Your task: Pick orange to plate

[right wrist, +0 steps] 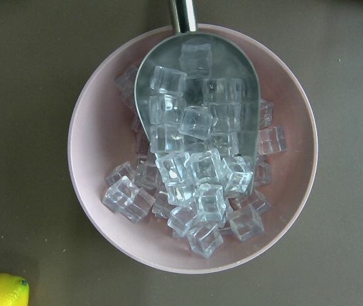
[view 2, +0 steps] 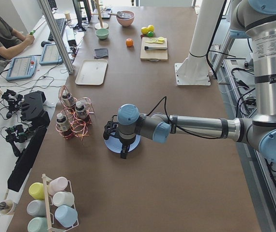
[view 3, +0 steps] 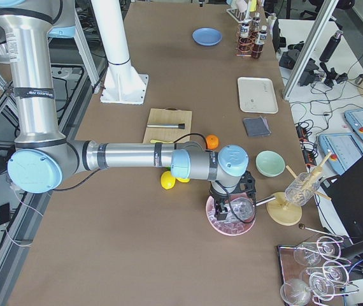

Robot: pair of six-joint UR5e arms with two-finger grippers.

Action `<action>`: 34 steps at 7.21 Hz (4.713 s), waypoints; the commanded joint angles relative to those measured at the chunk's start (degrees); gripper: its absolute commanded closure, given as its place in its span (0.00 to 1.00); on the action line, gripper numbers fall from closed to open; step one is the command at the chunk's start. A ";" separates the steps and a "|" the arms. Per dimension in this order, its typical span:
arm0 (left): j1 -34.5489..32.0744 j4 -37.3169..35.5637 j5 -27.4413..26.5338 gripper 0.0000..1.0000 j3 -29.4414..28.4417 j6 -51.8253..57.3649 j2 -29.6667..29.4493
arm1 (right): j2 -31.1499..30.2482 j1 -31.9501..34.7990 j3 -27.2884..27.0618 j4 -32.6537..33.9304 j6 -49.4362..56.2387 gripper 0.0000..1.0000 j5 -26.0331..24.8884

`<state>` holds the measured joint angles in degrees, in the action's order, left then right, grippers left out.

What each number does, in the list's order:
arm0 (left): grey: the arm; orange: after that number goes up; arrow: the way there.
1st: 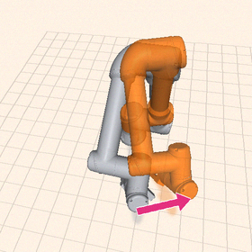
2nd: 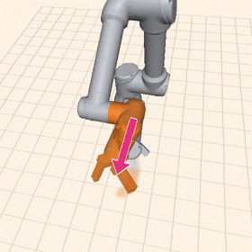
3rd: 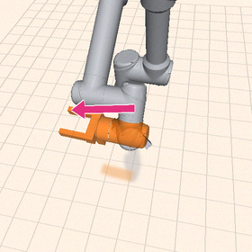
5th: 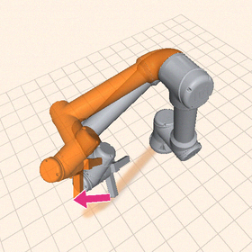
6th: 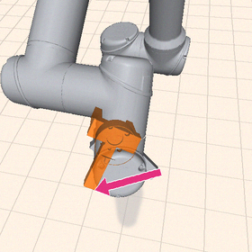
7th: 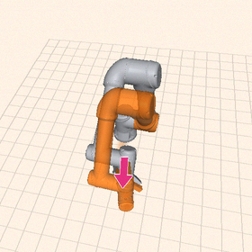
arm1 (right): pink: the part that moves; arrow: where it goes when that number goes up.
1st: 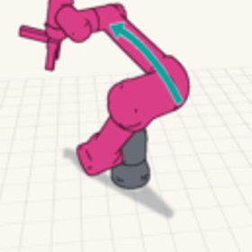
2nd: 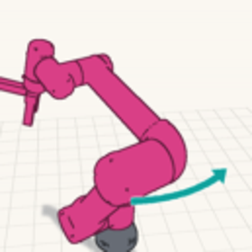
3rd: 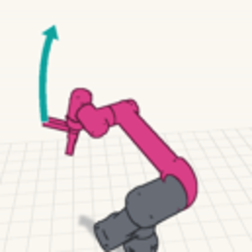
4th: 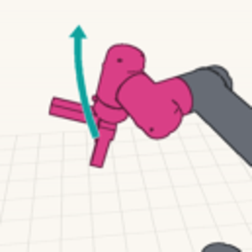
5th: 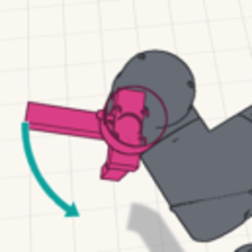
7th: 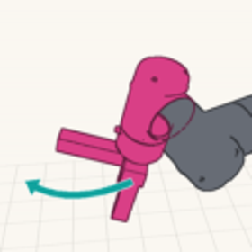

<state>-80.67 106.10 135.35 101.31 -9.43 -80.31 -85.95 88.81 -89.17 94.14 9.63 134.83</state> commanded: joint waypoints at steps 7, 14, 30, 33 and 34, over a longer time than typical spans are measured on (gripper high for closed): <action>12.89 26.38 -3.23 0.02 -20.84 -19.36 -8.17 | -1.94 0.05 -1.70 -0.27 -0.58 0.00 1.05; 15.37 27.14 -3.34 0.61 -25.55 -20.19 -10.92 | -2.38 -0.04 -2.05 -0.27 0.03 0.00 2.99; 50.78 21.86 -25.57 1.00 -9.45 -79.08 -37.28 | 12.37 -30.69 0.19 -19.02 -39.48 0.00 -2.90; 50.96 21.87 -26.46 1.00 -10.26 -78.99 -37.56 | 15.63 -34.13 1.73 -19.96 -45.65 0.00 -4.83; 50.96 21.95 -26.46 1.00 -10.87 -78.90 -37.47 | 15.55 -35.53 1.98 -19.96 -45.67 0.00 -6.75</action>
<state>-29.75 127.99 109.04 91.08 -88.43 -117.79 -70.73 54.94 -87.48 74.37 -34.92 129.80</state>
